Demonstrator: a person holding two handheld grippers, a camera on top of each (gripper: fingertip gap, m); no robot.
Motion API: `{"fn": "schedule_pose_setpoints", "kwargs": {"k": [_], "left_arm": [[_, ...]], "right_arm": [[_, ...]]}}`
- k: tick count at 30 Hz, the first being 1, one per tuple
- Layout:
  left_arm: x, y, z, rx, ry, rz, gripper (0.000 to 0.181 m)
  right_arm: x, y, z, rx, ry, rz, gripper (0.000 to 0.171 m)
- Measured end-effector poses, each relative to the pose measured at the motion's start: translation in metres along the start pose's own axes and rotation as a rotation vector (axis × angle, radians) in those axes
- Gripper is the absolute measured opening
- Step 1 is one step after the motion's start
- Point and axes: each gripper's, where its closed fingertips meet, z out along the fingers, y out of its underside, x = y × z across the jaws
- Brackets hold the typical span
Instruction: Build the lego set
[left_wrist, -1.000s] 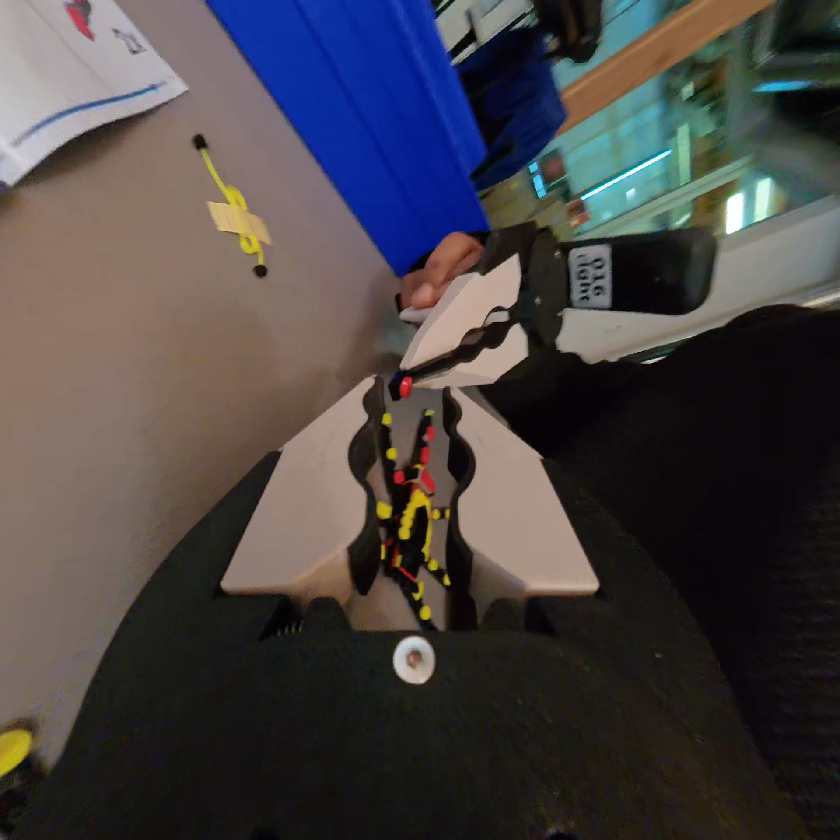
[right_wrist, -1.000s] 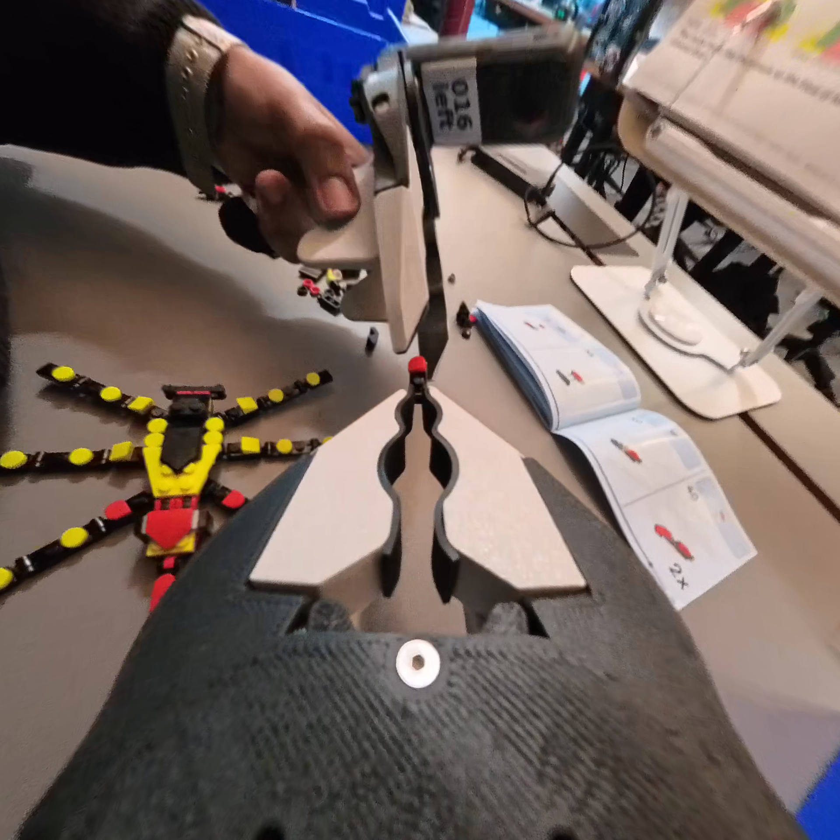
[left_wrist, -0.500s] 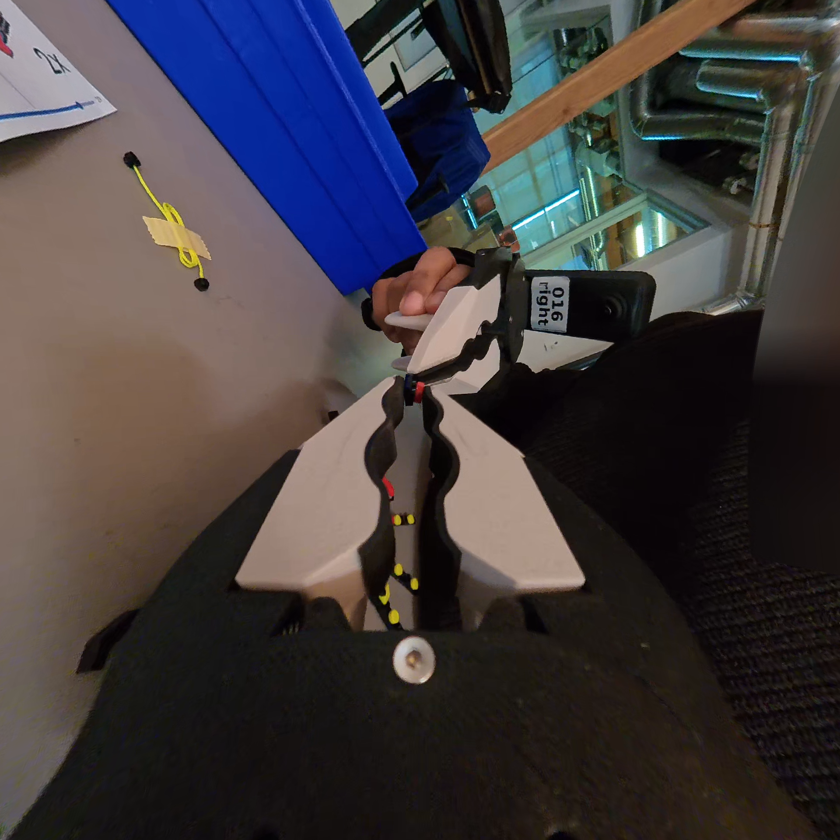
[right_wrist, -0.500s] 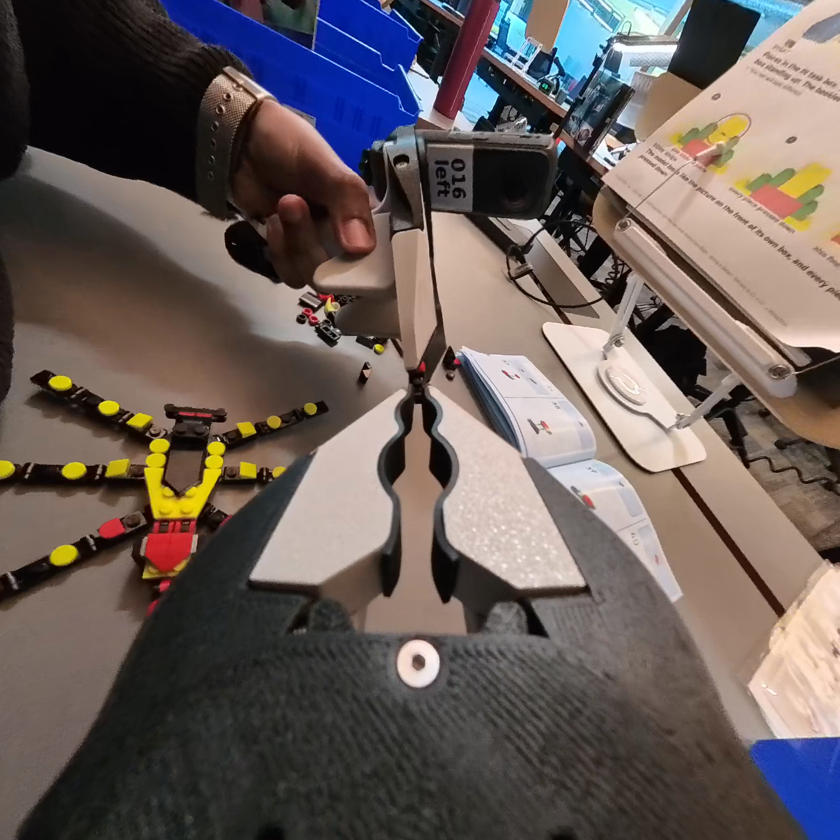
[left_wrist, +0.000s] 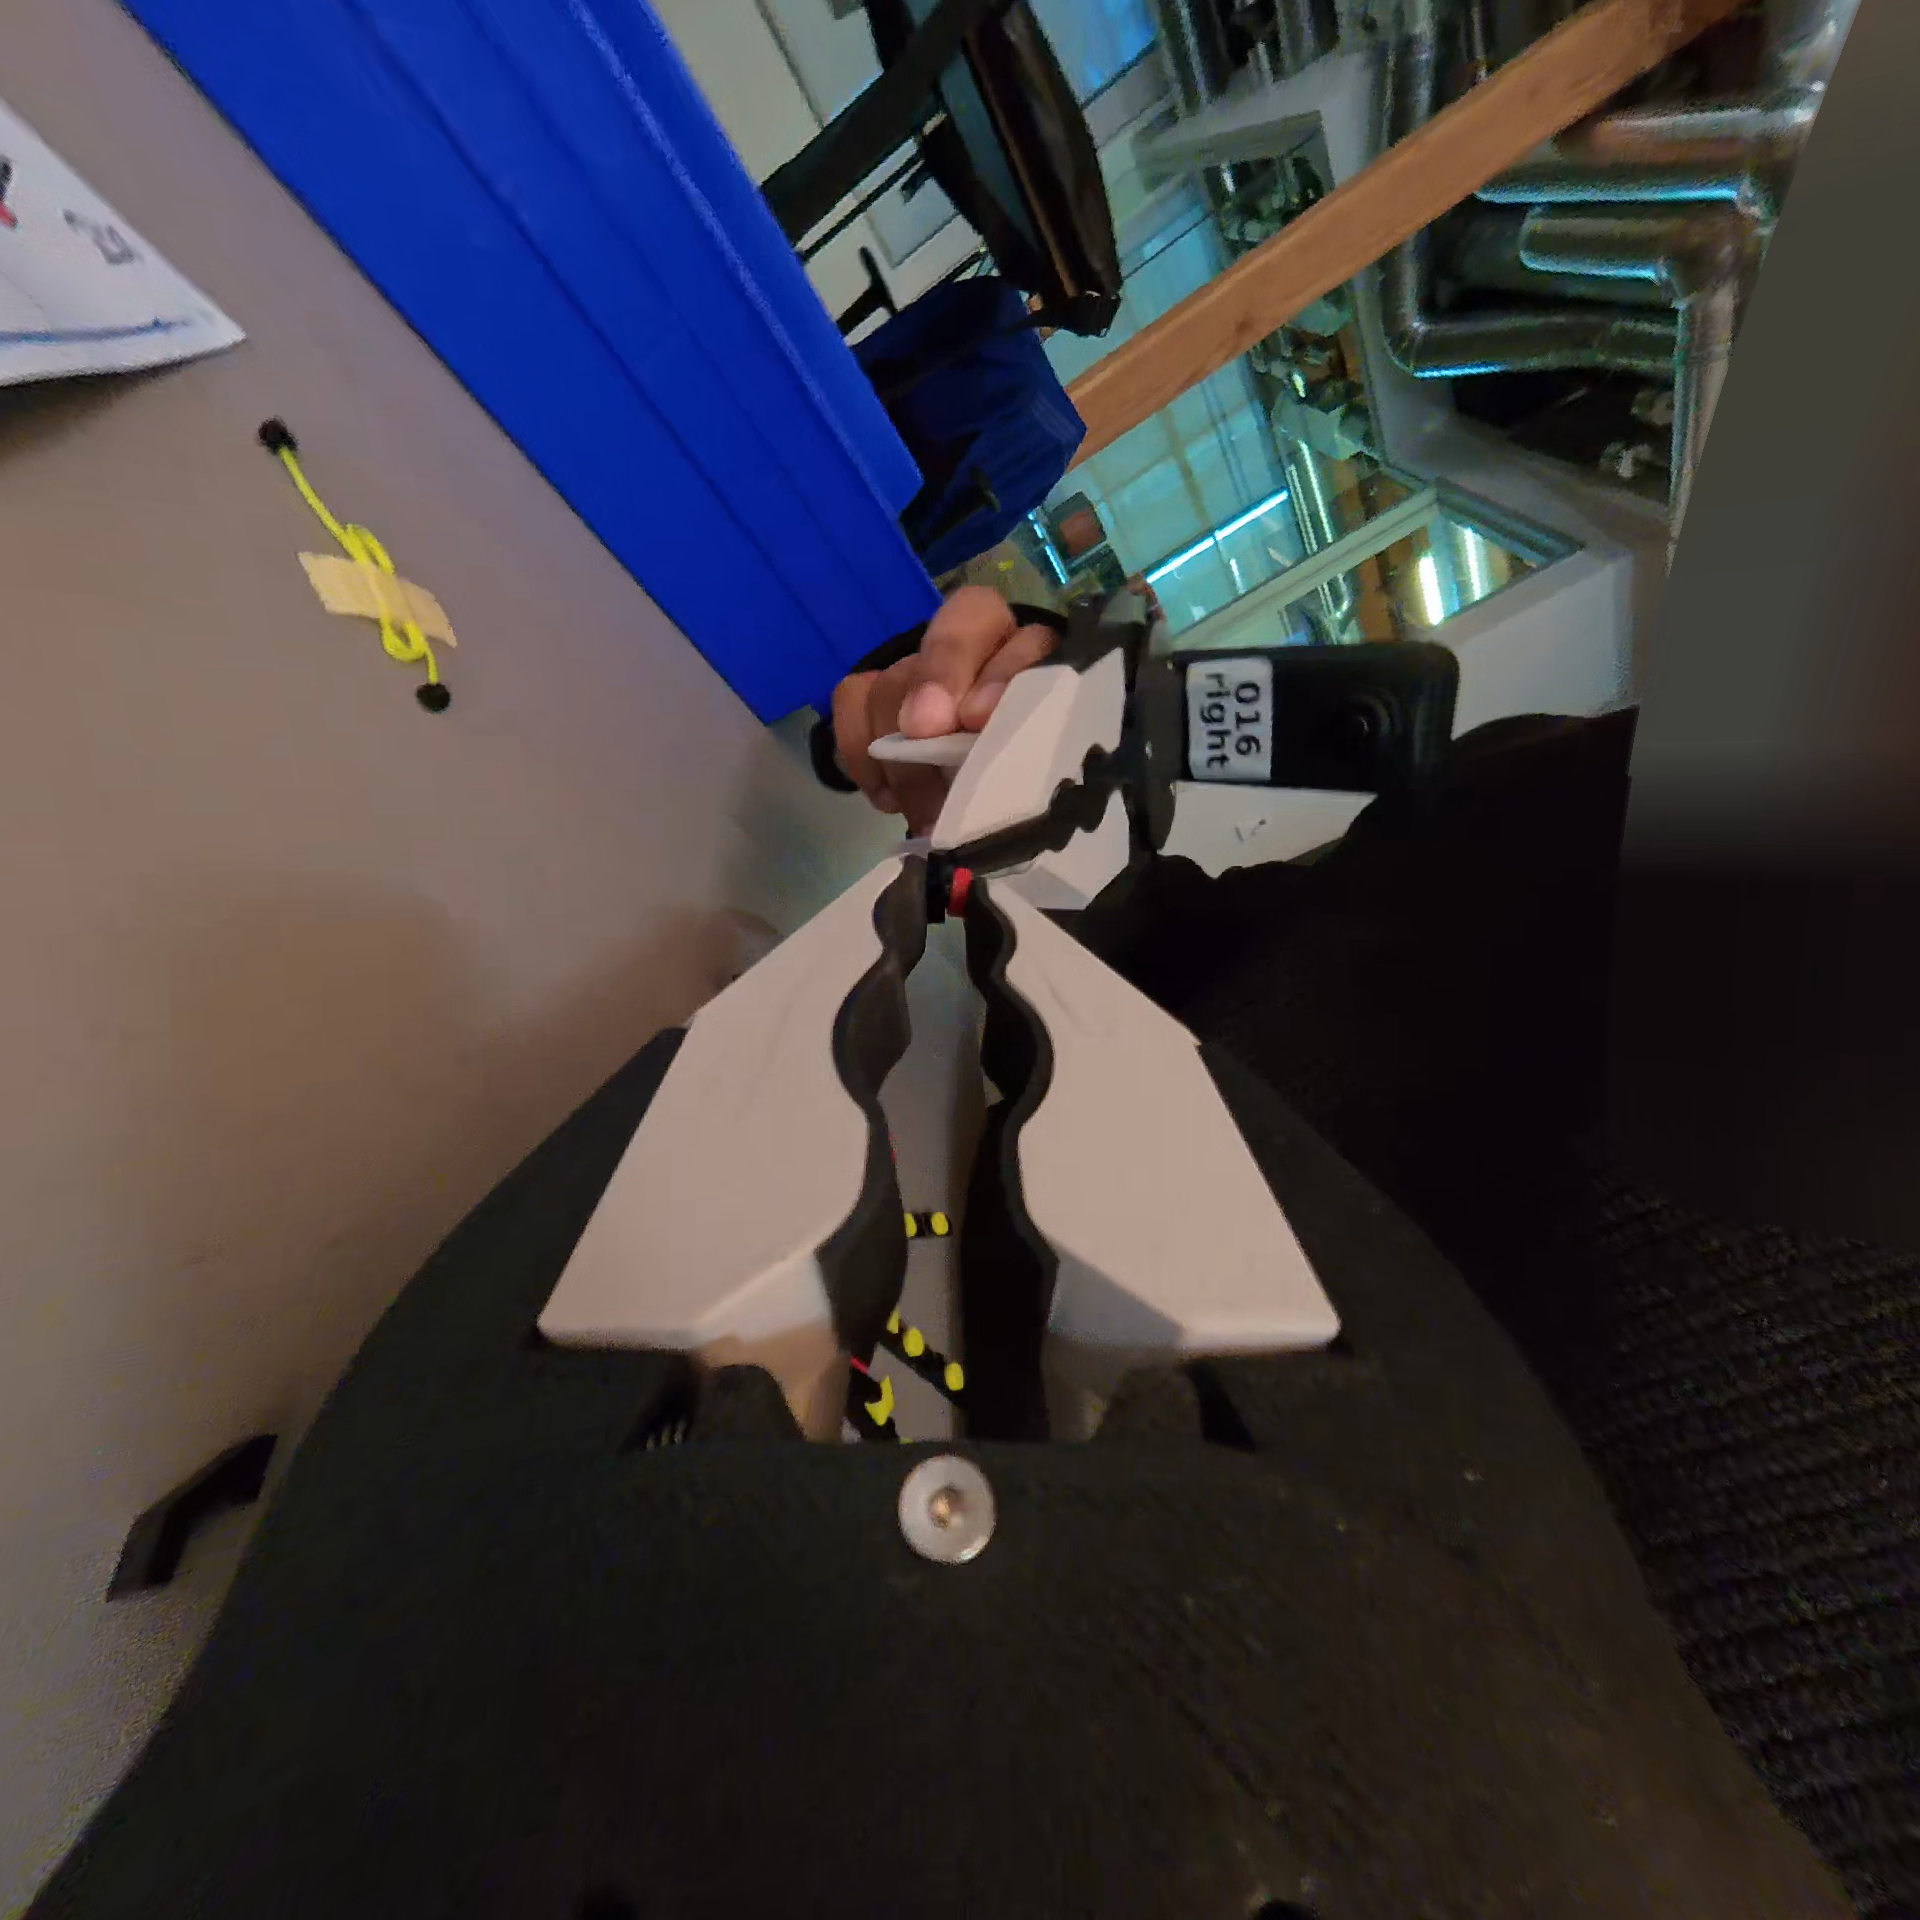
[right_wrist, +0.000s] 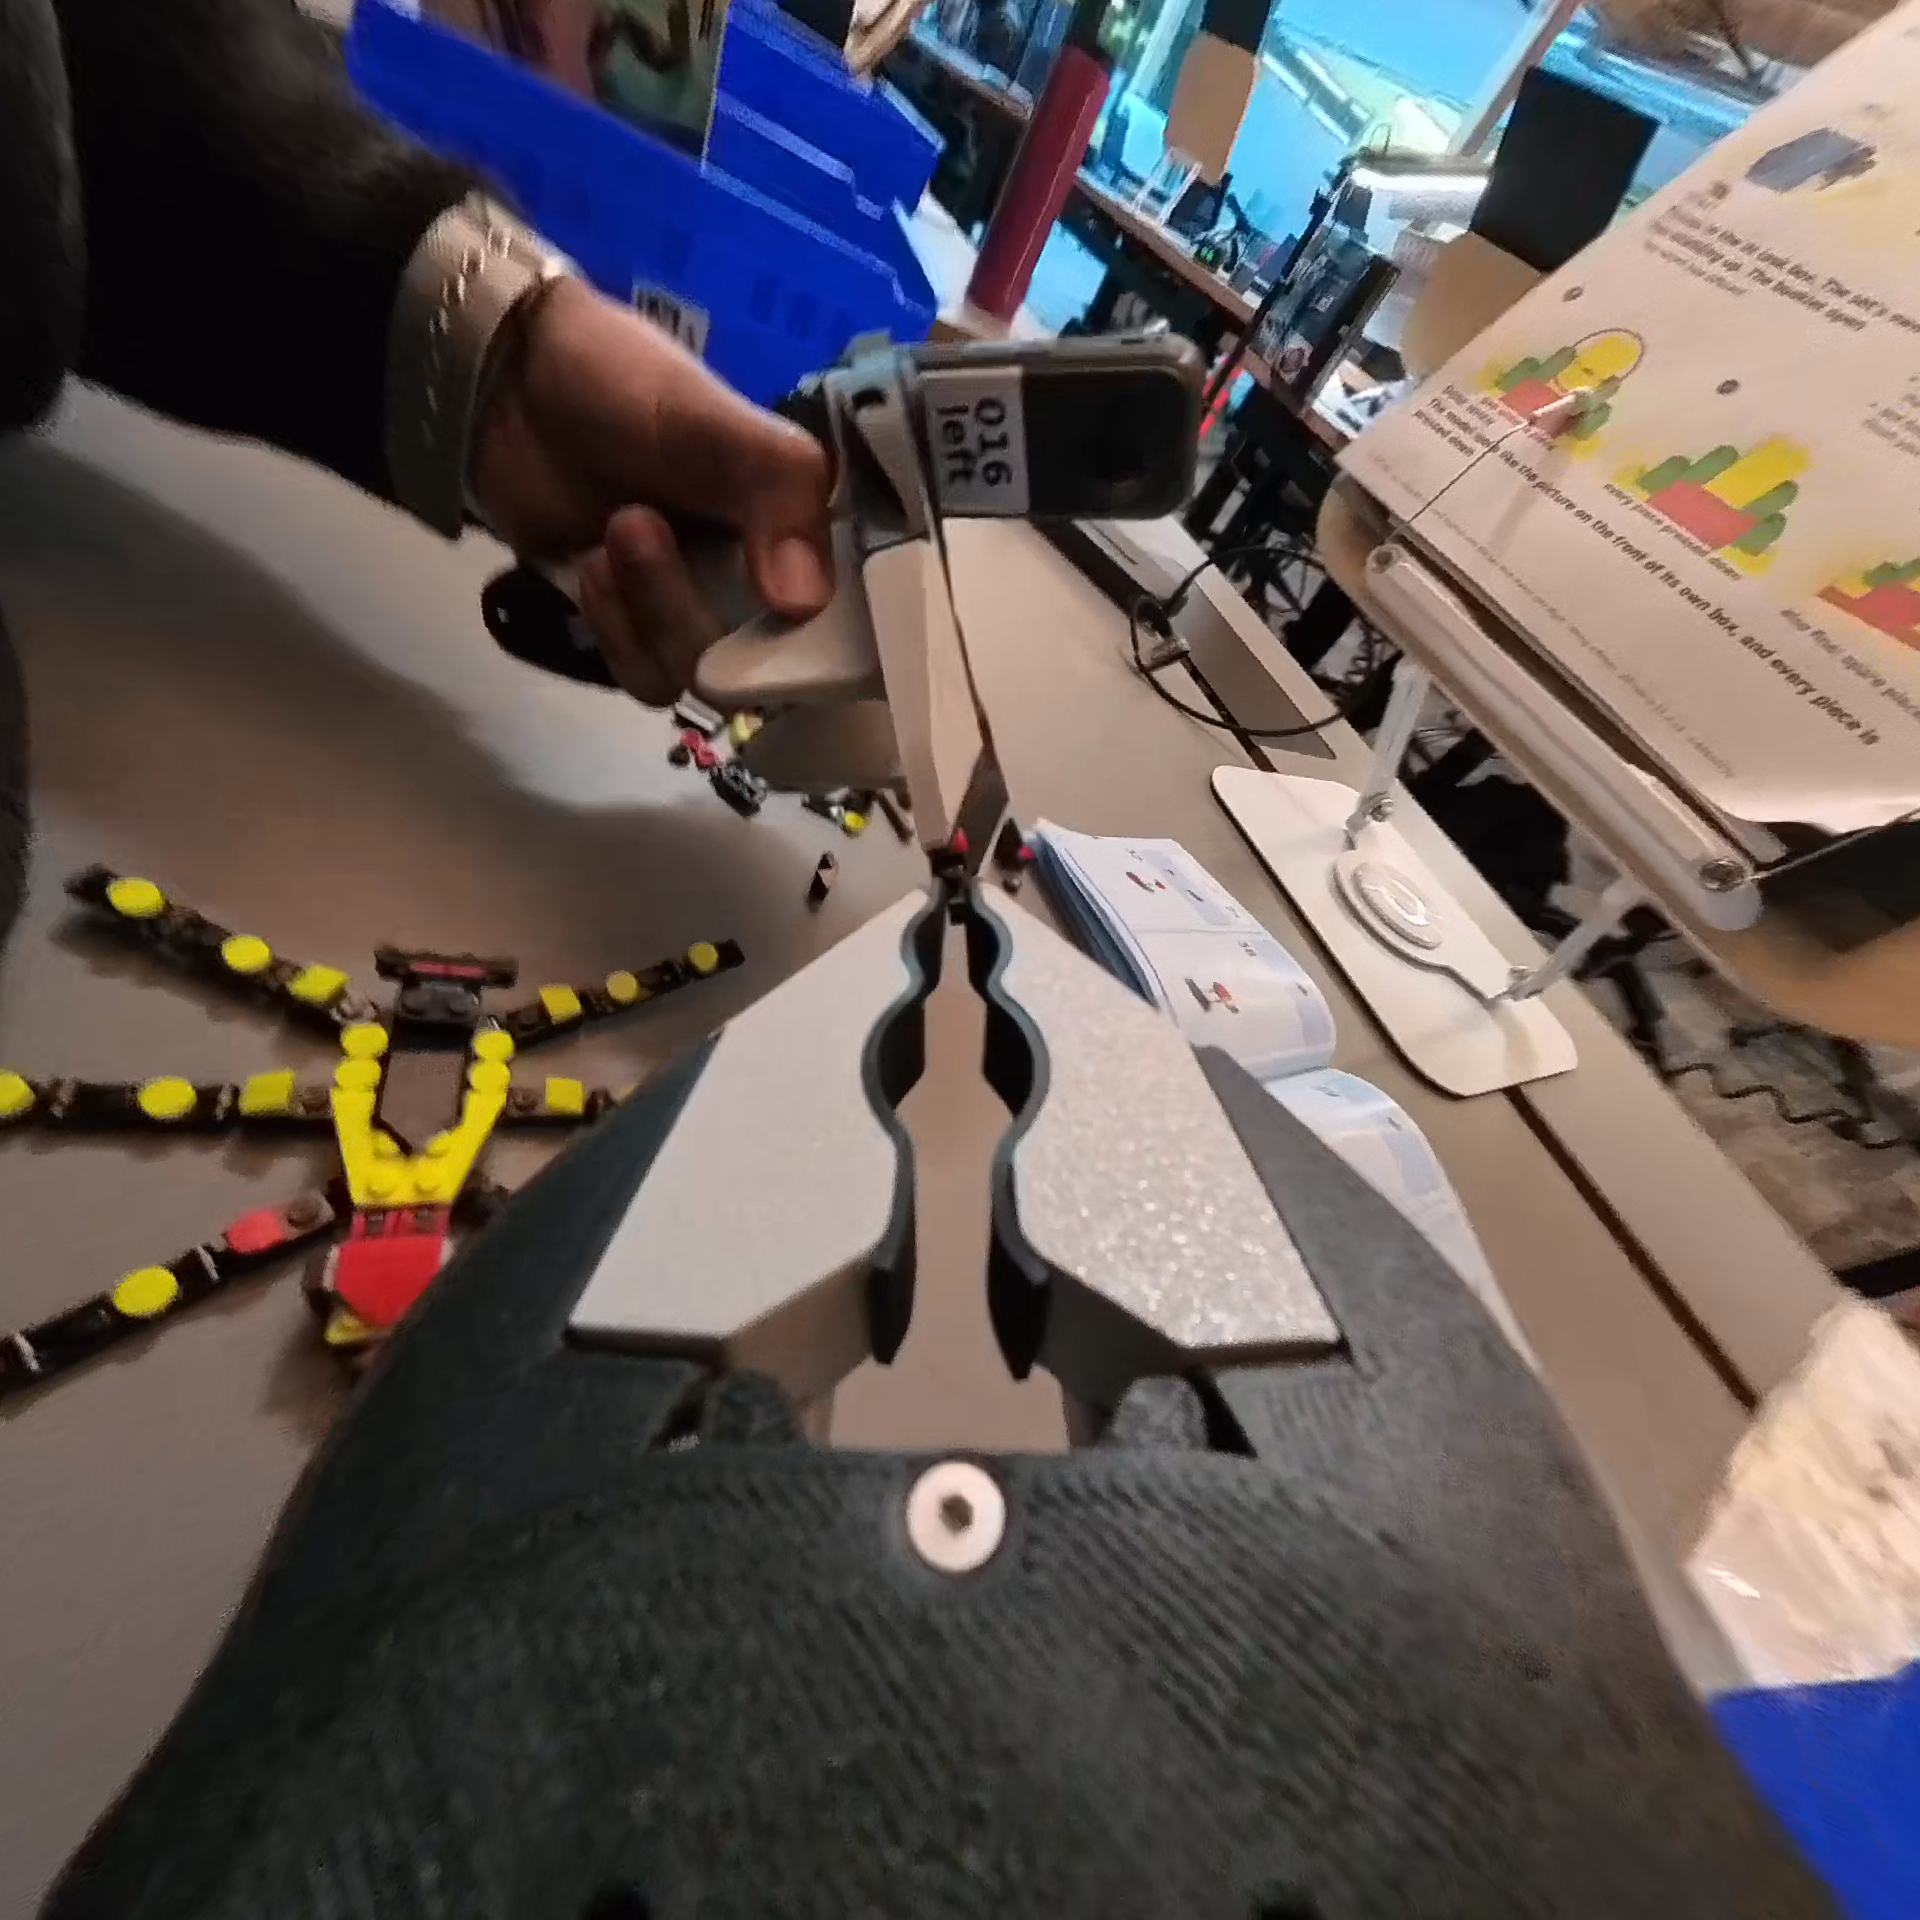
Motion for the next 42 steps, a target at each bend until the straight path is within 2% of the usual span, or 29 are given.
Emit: {"fn": "schedule_pose_setpoints", "kwargs": {"k": [3, 8, 10, 16, 21, 33, 42], "left_arm": [[0.006, -0.002, 0.0, 0.009, -0.009, 0.118, 0.006], [0.009, -0.002, 0.001, 0.02, -0.1, 0.36, 0.006], [0.016, -0.004, 0.0, 0.049, -0.074, 0.401, 0.006], [0.021, 0.0, 0.002, 0.046, -0.045, 0.453, 0.006], [0.022, 0.004, 0.005, 0.036, -0.031, 0.465, 0.006], [0.022, 0.006, 0.005, 0.021, -0.036, 0.436, 0.007], [0.023, 0.007, 0.005, 0.02, -0.014, 0.42, 0.008]], "right_arm": [[0.007, -0.005, -0.003, 0.057, -0.019, 0.175, 0.012], [0.005, -0.011, -0.005, 0.135, -0.15, 0.466, 0.018], [0.004, -0.009, -0.004, 0.133, -0.178, 0.533, 0.022], [0.0, -0.017, -0.008, 0.208, -0.294, 0.706, 0.018], [-0.007, -0.016, -0.006, 0.197, -0.328, 0.693, 0.004], [-0.007, -0.018, -0.01, 0.189, -0.283, 0.552, 0.003], [-0.009, -0.017, -0.009, 0.161, -0.287, 0.526, 0.003]]}}
